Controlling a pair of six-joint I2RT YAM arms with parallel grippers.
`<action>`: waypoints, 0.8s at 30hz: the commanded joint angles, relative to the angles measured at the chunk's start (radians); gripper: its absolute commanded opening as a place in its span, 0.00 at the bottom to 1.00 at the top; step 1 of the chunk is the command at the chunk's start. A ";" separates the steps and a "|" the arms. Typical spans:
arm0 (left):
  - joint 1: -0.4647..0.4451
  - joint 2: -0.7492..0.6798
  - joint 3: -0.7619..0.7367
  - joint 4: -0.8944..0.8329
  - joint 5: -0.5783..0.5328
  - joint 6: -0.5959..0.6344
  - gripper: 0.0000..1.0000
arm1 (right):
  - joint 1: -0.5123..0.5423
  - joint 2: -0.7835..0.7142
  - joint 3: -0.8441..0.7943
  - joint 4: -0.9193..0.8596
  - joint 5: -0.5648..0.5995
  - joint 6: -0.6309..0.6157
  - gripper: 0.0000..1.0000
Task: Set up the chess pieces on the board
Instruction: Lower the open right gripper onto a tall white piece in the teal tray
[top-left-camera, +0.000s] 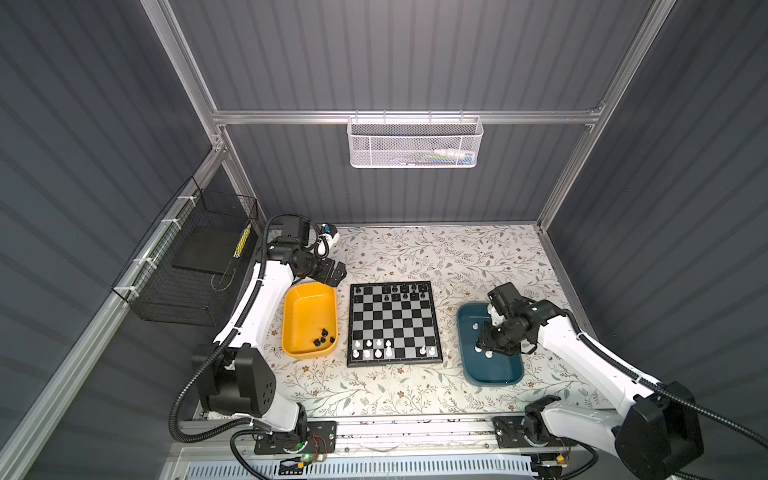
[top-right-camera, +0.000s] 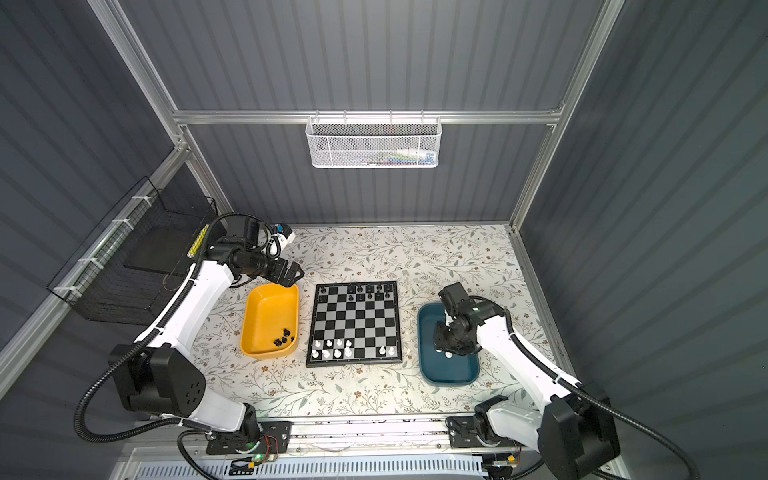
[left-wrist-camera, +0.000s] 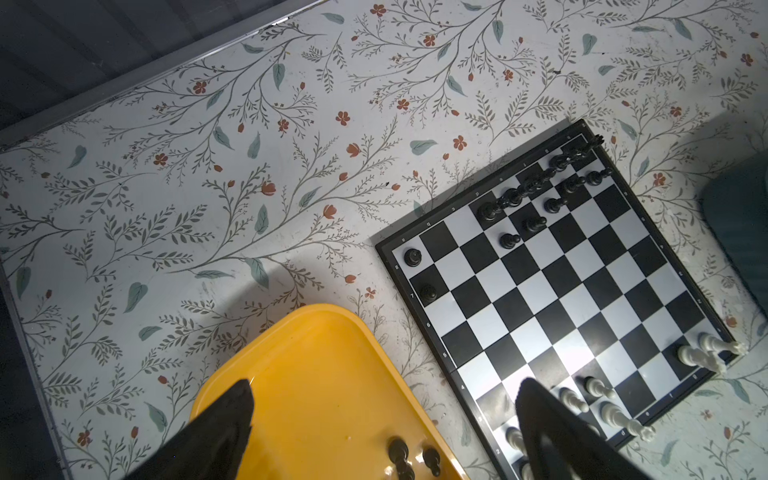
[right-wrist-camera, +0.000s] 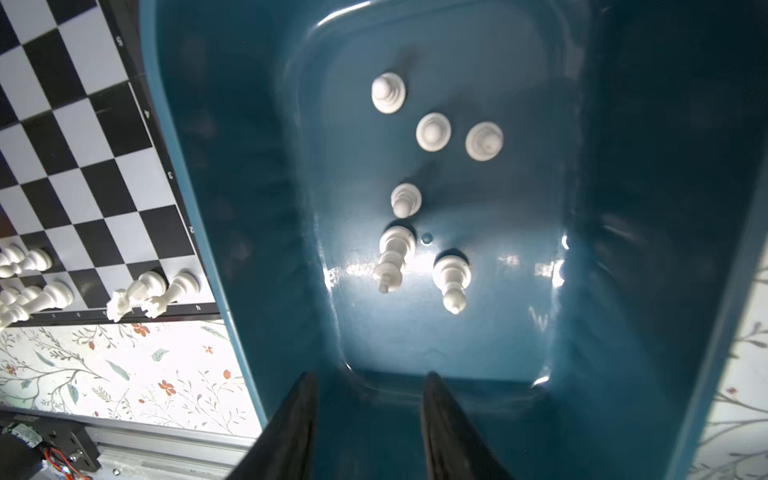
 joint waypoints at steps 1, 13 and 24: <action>0.001 -0.014 0.020 -0.010 0.022 -0.016 1.00 | 0.007 0.037 0.011 0.014 0.023 0.027 0.44; 0.001 0.017 0.053 -0.027 0.036 -0.017 1.00 | 0.015 0.118 0.051 0.019 0.061 0.009 0.39; 0.001 0.000 0.024 -0.016 0.041 -0.018 1.00 | 0.018 0.170 0.060 0.038 0.067 -0.001 0.35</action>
